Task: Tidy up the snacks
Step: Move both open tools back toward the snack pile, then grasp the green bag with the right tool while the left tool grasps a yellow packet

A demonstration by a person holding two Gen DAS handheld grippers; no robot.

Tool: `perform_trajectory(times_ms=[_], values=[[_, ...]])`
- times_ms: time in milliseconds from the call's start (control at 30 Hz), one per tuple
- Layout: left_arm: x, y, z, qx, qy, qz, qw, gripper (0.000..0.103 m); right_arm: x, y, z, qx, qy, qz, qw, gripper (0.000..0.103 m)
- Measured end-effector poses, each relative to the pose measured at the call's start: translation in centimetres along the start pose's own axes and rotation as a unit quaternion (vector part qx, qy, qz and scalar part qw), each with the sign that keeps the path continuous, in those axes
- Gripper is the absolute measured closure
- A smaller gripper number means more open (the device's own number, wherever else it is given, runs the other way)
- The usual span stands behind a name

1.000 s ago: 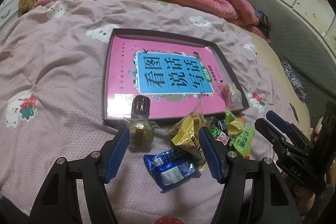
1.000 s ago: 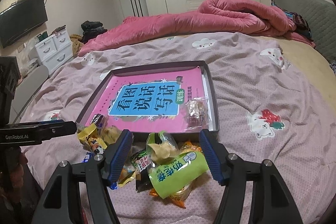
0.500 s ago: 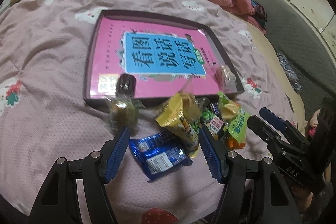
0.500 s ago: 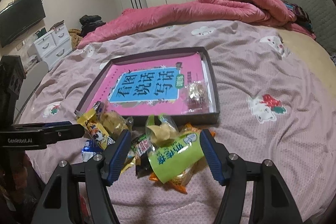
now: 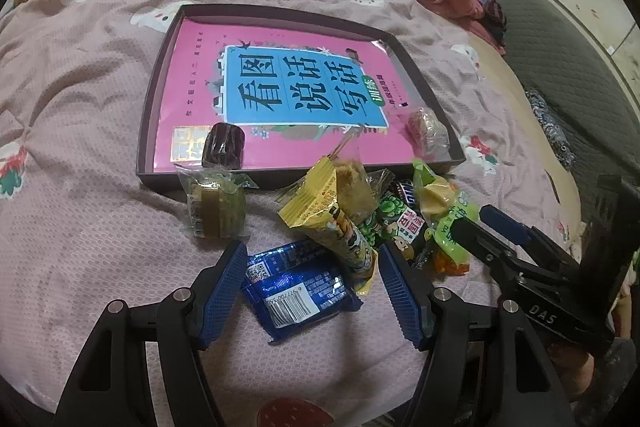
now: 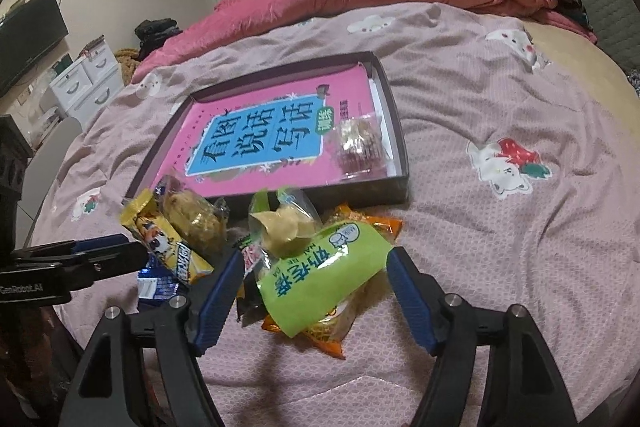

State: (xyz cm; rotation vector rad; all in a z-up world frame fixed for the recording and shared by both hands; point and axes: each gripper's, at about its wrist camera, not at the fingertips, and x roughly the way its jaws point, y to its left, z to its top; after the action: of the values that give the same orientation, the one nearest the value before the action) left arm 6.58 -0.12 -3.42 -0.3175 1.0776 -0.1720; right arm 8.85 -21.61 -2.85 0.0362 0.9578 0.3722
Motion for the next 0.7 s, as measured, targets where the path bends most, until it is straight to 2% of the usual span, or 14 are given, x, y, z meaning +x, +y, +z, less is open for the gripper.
perform_trajectory(times_ms=[467,700], values=[[0.2,0.2,0.3,-0.011,-0.005,-0.029,0.9995,0.033,1.4,2.1,0.5,-0.053,-0.016,0.003,0.998,0.030],[1.0,0.3,0.5,-0.025,0.007,-0.045,0.9987,0.033,2.7,2.8,1.0,-0.076,-0.019,0.006,0.997,0.031]])
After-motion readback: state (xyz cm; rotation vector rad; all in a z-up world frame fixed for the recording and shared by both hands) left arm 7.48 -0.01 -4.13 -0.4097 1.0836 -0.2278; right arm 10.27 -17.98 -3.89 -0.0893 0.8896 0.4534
